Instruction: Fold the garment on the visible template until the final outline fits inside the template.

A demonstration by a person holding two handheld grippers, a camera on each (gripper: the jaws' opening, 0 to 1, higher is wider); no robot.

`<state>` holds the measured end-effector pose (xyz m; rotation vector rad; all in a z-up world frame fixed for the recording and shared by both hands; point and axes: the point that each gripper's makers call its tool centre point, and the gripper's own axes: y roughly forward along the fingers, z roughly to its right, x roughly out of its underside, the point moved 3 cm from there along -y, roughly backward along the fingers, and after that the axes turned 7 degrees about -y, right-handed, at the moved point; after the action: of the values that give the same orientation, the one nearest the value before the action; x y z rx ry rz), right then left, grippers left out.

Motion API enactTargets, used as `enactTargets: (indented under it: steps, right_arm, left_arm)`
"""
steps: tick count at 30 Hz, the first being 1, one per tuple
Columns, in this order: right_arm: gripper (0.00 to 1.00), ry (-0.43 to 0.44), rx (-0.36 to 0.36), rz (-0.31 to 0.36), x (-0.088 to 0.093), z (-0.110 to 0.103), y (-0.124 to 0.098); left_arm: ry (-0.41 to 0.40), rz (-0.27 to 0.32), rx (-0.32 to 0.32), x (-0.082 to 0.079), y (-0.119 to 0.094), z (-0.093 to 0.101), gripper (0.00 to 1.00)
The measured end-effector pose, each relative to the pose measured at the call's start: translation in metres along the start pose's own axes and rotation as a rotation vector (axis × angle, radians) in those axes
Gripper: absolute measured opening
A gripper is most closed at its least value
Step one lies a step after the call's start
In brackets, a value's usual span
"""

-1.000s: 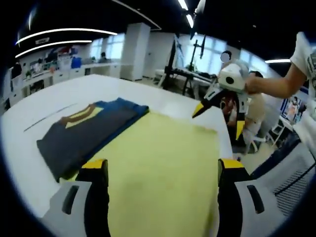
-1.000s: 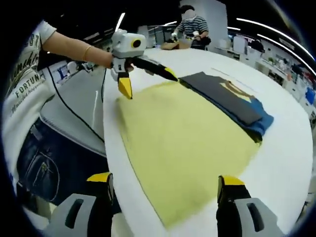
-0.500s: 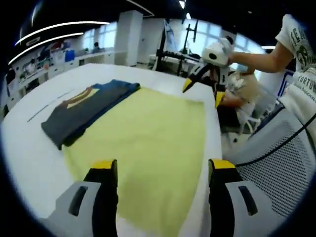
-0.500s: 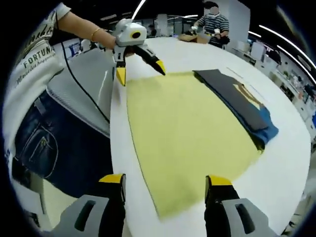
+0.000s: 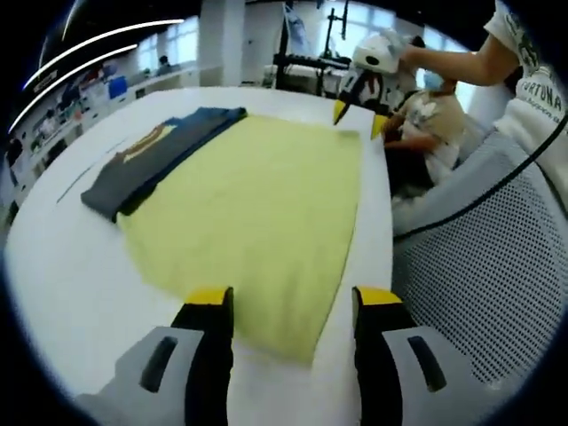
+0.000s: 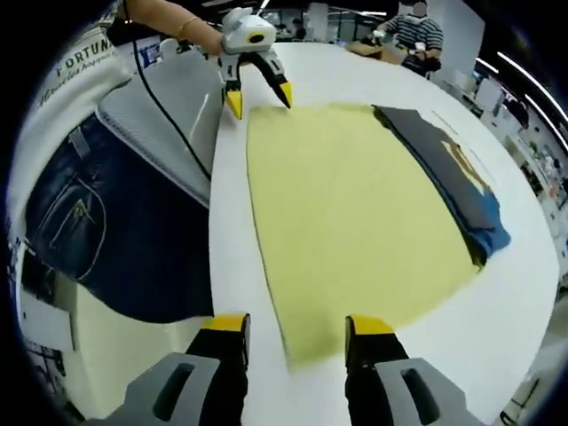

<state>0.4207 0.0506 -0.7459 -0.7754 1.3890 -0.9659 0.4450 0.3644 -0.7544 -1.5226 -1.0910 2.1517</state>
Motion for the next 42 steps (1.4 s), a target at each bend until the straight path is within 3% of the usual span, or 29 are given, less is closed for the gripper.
enactTargets:
  steps: [8,15,27,29,37,42]
  right_arm:
    - [0.34,-0.057,-0.012,-0.067,0.008,0.0,0.006]
    - [0.31,-0.091,-0.011,-0.093,0.01,0.002,0.009]
    - [0.25,-0.149,-0.02,-0.112,0.007,0.006,0.014]
    - [0.25,-0.163,-0.023,-0.137,0.01,0.006,0.016]
    - [0.2,-0.154,-0.016,-0.127,0.009,0.012,0.017]
    - [0.12,-0.151,-0.017,-0.126,0.009,0.013,0.017]
  left_arm:
    - [0.028,-0.022,-0.017,0.004,-0.001,0.0,0.46]
    - [0.096,-0.076,-0.008,0.008,0.004,0.005,0.39]
    - [0.125,-0.123,-0.027,0.008,0.007,0.002,0.34]
    - [0.145,-0.137,-0.021,0.007,0.007,0.003,0.33]
    - [0.176,-0.247,-0.01,0.004,0.011,0.003,0.33]
    - [0.177,-0.267,-0.011,0.004,0.01,0.001,0.3]
